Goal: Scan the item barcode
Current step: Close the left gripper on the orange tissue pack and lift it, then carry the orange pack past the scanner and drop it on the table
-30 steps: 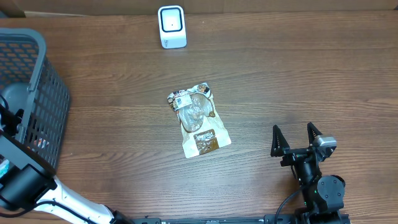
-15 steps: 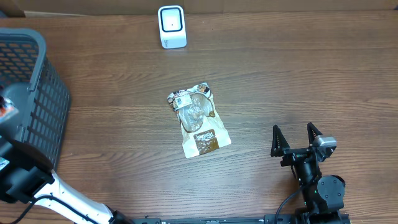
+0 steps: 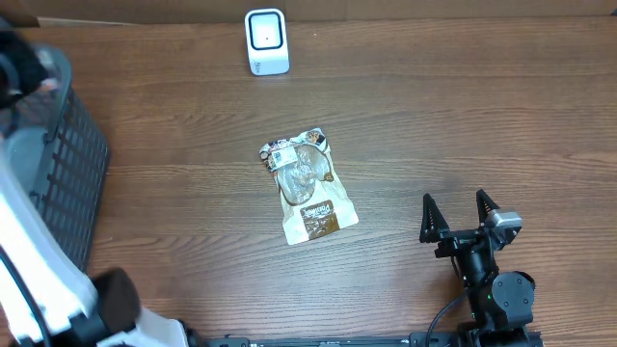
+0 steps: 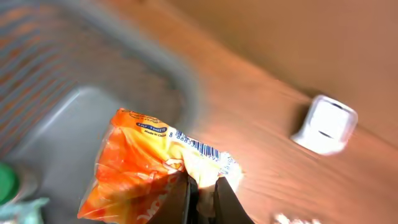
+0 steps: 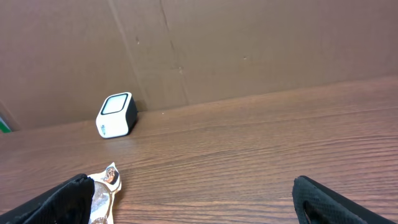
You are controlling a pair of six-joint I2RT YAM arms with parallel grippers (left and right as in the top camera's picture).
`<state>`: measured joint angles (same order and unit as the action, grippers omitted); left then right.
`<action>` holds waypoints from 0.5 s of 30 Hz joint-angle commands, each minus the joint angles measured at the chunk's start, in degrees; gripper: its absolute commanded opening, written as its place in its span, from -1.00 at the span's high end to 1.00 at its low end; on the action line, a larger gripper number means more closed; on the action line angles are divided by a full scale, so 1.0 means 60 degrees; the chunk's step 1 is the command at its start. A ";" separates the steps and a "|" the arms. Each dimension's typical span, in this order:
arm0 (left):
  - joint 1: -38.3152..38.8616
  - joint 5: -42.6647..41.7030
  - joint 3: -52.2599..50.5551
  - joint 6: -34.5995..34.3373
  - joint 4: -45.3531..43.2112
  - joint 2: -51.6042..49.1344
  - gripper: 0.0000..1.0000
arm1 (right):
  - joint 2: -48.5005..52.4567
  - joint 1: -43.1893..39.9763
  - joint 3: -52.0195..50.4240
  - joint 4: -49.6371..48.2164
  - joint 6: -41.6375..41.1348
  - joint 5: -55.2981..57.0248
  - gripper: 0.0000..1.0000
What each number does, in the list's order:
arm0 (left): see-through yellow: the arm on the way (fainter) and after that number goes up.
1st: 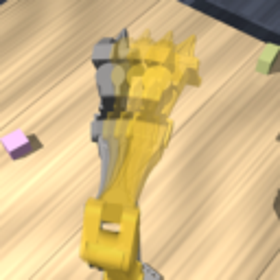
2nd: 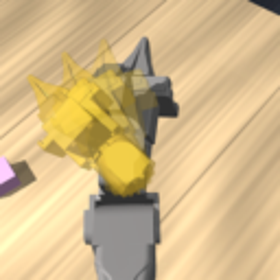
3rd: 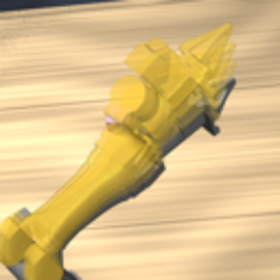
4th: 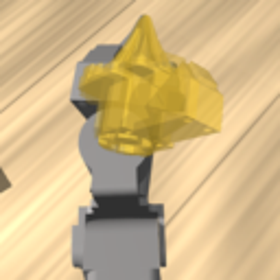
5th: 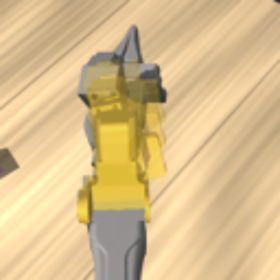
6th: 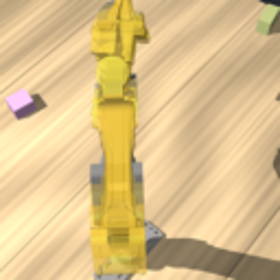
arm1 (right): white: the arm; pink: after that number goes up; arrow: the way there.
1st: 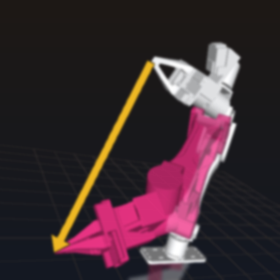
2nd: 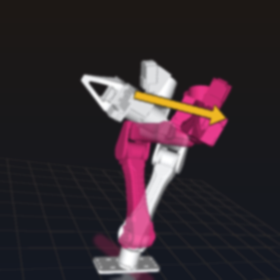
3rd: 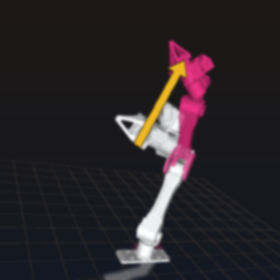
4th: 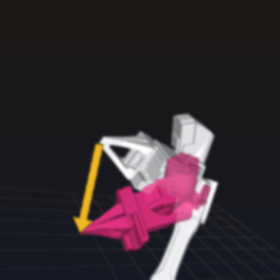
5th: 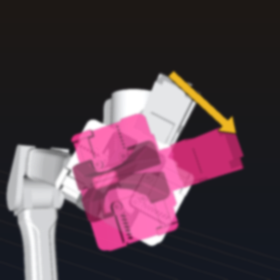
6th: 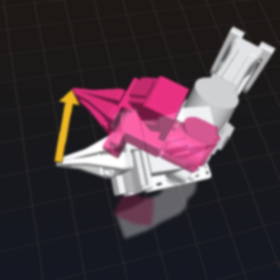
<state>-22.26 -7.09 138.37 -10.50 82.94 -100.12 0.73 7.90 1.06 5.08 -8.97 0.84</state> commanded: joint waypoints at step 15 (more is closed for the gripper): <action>0.5278 0.0612 -0.5883 0.0612 -0.1126 -0.0576 0.91 | -0.0095 -0.0040 -0.0098 -0.0073 -0.0004 -0.0007 -1.00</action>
<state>7.01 -4.27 109.54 -8.14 79.02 -103.59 0.73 7.90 1.06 5.06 -8.97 0.84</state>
